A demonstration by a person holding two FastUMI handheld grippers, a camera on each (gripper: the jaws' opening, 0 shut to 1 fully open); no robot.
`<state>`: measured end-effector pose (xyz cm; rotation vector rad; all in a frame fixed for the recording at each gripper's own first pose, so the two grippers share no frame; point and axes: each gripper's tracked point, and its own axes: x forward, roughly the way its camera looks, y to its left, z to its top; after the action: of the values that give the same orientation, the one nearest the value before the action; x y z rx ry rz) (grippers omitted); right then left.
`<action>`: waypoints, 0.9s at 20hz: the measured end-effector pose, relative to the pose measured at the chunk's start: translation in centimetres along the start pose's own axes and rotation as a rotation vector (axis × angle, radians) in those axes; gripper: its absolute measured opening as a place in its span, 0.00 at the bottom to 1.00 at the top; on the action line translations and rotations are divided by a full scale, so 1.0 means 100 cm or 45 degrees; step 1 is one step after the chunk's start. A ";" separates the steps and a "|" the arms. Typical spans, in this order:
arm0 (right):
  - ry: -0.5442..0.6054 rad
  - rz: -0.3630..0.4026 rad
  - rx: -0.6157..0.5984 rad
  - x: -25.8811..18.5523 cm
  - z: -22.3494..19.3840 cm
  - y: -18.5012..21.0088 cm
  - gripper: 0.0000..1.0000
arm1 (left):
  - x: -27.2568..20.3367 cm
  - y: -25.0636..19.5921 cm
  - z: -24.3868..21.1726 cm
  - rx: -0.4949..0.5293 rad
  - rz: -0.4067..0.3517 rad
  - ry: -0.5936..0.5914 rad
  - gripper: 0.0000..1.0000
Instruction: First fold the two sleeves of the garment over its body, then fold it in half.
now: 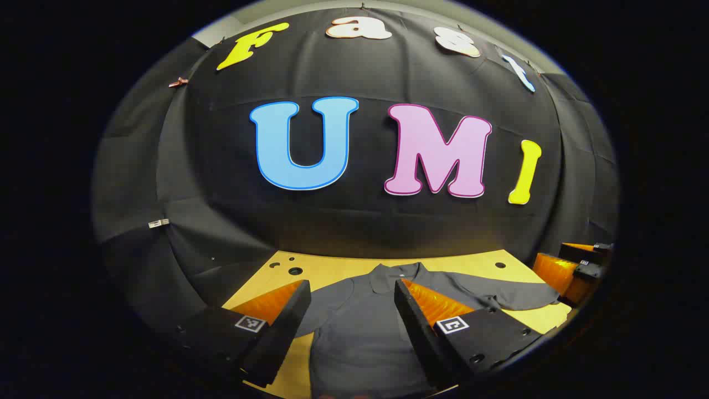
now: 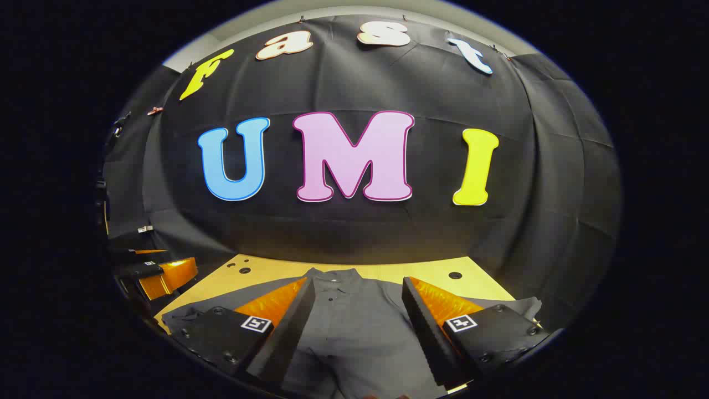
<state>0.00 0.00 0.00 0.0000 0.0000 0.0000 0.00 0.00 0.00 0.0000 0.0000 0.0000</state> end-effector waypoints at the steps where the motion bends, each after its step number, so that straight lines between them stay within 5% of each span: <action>1: 0.003 0.000 0.004 -0.001 0.000 -0.002 0.98 | 0.000 -0.001 0.000 -0.006 -0.004 0.002 0.96; 18: -0.010 -0.044 0.029 0.000 0.002 -0.033 0.97 | -0.009 -0.039 0.004 0.122 -0.094 -0.056 0.96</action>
<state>0.03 -3.26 0.20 0.0229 -0.0077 -0.0348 -0.89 -3.89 0.37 0.0962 -0.0443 -0.0736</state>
